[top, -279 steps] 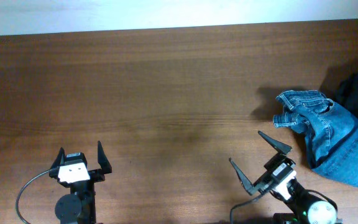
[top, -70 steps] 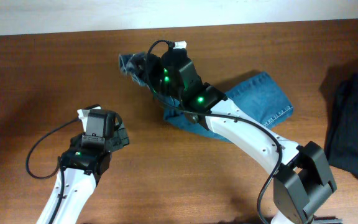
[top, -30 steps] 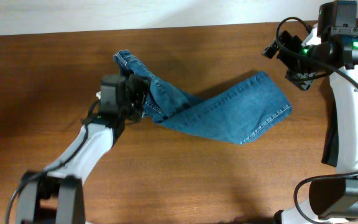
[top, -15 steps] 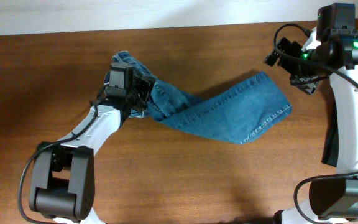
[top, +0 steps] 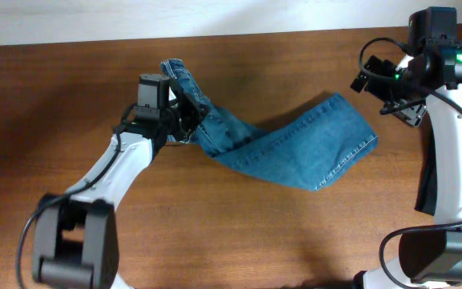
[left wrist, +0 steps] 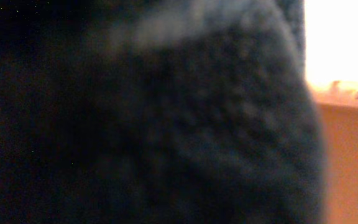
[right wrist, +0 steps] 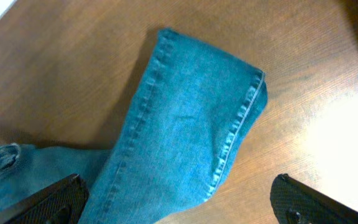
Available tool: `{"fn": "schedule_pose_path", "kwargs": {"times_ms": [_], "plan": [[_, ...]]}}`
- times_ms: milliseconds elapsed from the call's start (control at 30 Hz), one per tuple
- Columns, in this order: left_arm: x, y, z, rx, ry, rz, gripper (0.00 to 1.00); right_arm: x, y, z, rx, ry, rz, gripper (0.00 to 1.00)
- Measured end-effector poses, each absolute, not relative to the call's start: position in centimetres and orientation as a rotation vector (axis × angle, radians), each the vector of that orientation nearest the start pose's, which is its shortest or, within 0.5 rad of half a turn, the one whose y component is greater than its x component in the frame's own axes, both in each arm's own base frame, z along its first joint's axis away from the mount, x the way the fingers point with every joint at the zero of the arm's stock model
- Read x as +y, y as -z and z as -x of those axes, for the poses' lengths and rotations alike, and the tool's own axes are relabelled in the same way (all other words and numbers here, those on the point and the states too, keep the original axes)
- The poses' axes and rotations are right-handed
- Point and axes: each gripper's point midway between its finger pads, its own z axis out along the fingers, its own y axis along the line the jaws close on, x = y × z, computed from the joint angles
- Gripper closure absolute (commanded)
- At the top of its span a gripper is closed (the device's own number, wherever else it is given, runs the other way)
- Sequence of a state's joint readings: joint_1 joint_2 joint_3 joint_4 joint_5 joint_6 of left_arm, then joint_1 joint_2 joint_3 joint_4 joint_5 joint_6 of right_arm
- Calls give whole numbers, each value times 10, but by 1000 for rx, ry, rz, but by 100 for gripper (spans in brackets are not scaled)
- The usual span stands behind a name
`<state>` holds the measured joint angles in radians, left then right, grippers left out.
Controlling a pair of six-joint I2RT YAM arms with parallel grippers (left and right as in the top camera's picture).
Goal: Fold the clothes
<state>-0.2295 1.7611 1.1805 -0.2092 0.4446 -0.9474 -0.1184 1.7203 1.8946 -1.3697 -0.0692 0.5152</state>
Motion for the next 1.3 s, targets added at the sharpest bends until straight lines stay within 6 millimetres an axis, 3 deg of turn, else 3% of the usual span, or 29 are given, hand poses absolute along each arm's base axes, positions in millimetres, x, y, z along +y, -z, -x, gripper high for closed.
{"fn": "schedule_pose_path", "kwargs": {"times_ms": [100, 200, 300, 533, 633, 767, 867, 1033, 1300], "plan": [[-170, -153, -425, 2439, 977, 598, 99, -33, -247, -377, 2650, -203, -868, 1], [-164, -167, -421, 2427, 933, 565, 99, -31, -240, -376, 2647, -223, -950, 1], [-160, -161, -417, 2452, 898, 571, 99, -27, -223, -379, 2670, -255, -1021, 1], [-156, -155, -412, 2481, 866, 589, 99, -7, -155, -394, 2799, -333, -1219, 1], [-153, -151, -409, 2499, 836, 596, 99, 20, -134, -405, 2834, -388, -1245, 1], [-151, -147, -405, 2522, 810, 589, 99, 47, -117, -413, 2866, -420, -1249, 1], [-150, -145, -404, 2533, 796, 574, 99, 55, -102, -413, 2891, -411, -1290, 1], [-150, -145, -404, 2538, 778, 502, 99, 55, -84, -415, 2904, -392, -1348, 1], [-150, -148, -404, 2543, 753, 419, 99, 53, -81, -424, 2828, -393, -1449, 1]]}}
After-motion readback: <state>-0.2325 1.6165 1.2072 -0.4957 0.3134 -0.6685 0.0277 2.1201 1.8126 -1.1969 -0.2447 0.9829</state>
